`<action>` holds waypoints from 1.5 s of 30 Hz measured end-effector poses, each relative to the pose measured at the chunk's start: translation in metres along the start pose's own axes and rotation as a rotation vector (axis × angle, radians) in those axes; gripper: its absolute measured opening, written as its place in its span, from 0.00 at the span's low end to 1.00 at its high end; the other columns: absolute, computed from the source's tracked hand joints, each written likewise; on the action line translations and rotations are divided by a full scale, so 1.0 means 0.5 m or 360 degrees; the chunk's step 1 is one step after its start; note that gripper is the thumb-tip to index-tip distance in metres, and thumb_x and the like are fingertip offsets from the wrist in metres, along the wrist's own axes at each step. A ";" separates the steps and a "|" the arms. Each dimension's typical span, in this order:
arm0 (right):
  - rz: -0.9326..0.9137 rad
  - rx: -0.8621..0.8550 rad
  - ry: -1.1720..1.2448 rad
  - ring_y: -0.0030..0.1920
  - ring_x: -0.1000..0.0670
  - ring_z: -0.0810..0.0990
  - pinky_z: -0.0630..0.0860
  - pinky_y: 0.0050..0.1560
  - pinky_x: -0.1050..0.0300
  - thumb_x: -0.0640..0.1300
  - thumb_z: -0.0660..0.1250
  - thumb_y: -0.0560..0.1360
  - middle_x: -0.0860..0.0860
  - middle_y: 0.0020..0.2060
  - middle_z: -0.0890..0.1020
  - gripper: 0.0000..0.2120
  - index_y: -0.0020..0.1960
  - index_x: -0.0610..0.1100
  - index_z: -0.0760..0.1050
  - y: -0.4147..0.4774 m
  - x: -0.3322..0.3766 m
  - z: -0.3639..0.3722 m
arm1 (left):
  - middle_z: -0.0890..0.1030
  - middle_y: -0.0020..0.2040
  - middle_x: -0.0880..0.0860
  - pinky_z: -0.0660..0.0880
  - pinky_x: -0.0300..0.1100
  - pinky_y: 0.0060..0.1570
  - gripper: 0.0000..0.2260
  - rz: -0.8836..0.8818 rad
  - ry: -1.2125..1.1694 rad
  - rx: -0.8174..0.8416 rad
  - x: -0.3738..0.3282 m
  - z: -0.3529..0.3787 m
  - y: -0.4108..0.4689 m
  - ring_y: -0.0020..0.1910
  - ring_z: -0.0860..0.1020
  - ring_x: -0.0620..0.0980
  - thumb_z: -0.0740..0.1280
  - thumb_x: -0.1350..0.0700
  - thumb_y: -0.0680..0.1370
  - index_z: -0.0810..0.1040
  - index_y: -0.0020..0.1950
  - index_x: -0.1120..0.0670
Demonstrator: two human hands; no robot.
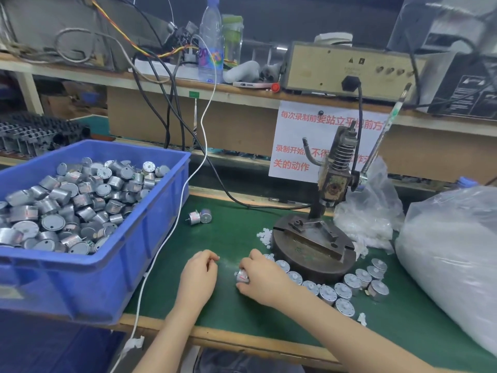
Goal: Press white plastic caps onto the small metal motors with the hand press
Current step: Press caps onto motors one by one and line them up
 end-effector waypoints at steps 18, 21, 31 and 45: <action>0.0762 -0.1184 0.0482 0.60 0.46 0.72 0.68 0.62 0.49 0.49 0.67 0.75 0.47 0.58 0.77 0.20 0.64 0.44 0.73 -0.053 -0.251 -0.116 | 0.76 0.42 0.49 0.64 0.39 0.40 0.09 -0.0037 0.0043 0.0014 0.009 0.010 0.007 0.42 0.73 0.48 0.60 0.66 0.76 0.76 0.42 0.53; 0.0883 -0.1146 0.0371 0.62 0.44 0.69 0.64 0.64 0.47 0.51 0.65 0.76 0.47 0.59 0.76 0.19 0.64 0.45 0.73 -0.056 -0.284 -0.098 | 0.75 0.42 0.48 0.65 0.41 0.41 0.10 -0.0025 0.0077 0.0026 0.012 0.012 0.008 0.43 0.73 0.49 0.60 0.65 0.76 0.76 0.42 0.53; 0.0907 -0.0987 0.0259 0.63 0.42 0.66 0.59 0.64 0.47 0.57 0.65 0.74 0.45 0.62 0.71 0.20 0.60 0.47 0.74 -0.014 -0.319 -0.106 | 0.76 0.43 0.48 0.65 0.40 0.42 0.09 -0.0031 0.0111 0.0027 0.011 0.014 0.007 0.44 0.73 0.48 0.60 0.65 0.76 0.77 0.43 0.53; 0.0786 -0.1523 0.1864 0.67 0.45 0.68 0.69 0.62 0.52 0.35 0.56 0.77 0.48 0.72 0.63 0.30 0.76 0.46 0.50 -0.064 -0.354 -0.185 | 0.75 0.41 0.48 0.64 0.42 0.41 0.10 -0.0014 0.0108 0.0019 0.011 0.013 0.007 0.43 0.73 0.50 0.61 0.66 0.76 0.77 0.41 0.53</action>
Point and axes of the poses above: each hand's wrist, its own y-axis towards the middle knuckle, its own z-axis out of the palm, x = y × z, the point moved 4 cm from there along y, towards the middle knuckle
